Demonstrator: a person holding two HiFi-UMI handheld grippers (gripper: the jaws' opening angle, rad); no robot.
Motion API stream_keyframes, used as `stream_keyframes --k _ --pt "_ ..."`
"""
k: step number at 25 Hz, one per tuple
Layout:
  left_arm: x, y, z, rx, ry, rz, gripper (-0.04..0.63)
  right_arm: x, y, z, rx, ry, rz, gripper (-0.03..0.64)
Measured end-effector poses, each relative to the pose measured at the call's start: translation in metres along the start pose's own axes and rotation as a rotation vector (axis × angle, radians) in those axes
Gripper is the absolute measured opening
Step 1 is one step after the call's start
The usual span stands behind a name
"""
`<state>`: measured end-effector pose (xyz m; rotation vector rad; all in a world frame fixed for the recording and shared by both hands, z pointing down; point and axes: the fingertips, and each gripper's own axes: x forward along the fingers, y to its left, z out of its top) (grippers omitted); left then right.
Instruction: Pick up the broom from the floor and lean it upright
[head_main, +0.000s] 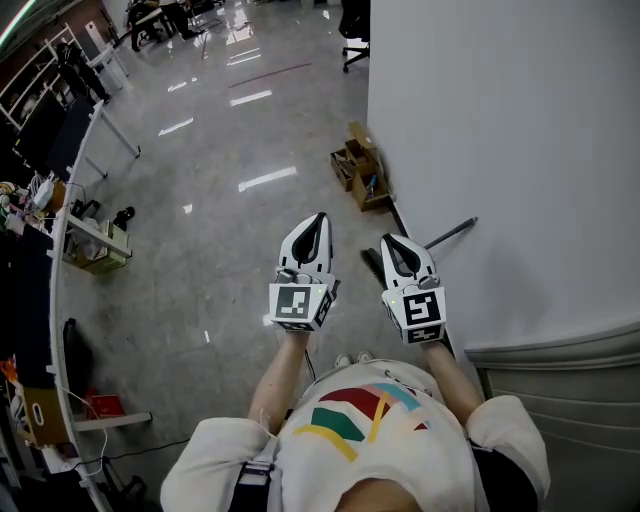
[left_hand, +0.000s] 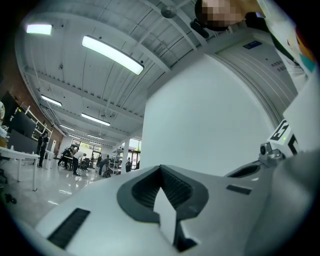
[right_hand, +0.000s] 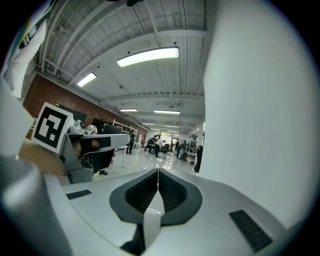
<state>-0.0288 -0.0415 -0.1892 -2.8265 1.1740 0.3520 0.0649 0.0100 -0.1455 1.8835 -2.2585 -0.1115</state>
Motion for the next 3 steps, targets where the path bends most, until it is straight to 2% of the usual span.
stream_keyframes --k 3 --pt "-0.0037 0.0065 0.0001 -0.011 0.001 0.012 0.044 0.0003 0.0018 -0.0001 0.000 0.002 -0.006 0.014"
